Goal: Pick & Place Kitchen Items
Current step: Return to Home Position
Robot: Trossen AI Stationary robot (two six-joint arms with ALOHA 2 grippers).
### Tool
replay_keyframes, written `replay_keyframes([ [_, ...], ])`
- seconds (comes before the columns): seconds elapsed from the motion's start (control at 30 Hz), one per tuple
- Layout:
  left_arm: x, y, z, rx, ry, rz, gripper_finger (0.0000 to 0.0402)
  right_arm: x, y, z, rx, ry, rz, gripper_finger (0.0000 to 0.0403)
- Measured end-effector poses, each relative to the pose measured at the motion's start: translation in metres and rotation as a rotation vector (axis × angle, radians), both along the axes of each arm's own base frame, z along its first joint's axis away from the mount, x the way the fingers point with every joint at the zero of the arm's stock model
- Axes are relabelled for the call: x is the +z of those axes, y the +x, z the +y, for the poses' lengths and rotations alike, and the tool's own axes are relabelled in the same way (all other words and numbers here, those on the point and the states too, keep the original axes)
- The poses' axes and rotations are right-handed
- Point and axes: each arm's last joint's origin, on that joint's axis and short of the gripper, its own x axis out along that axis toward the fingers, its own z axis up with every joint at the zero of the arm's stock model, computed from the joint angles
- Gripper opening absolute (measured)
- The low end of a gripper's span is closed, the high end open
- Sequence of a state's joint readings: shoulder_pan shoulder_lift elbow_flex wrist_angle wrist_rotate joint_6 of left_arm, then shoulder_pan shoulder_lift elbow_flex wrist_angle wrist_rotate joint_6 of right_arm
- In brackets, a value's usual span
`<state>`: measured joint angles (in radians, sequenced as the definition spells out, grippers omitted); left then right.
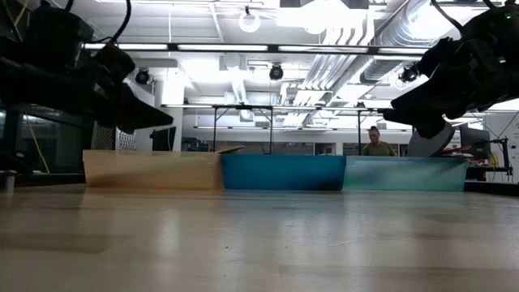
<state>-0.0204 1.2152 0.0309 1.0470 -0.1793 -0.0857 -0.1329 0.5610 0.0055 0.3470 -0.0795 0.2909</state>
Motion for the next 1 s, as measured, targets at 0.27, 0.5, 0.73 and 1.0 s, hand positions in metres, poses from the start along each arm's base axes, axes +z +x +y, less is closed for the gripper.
replay_keyframes([
  [0.27,0.002,-0.011,-0.003,-0.127,-0.005,0.035,0.0000,0.000,0.000,0.000,0.001,0.000,0.001,0.0174],
  [0.5,0.013,-0.020,-0.009,-0.189,0.048,-0.001,0.0000,0.000,0.000,0.000,0.001,0.000,0.000,0.0174],
  [0.73,0.020,-0.037,-0.014,-0.168,0.073,0.002,0.0000,0.000,0.000,0.000,0.001,0.000,0.000,0.0174],
  [1.0,0.023,-0.061,-0.009,-0.110,0.104,0.007,0.0000,0.000,0.000,0.000,0.001,0.000,0.000,0.0174],
])
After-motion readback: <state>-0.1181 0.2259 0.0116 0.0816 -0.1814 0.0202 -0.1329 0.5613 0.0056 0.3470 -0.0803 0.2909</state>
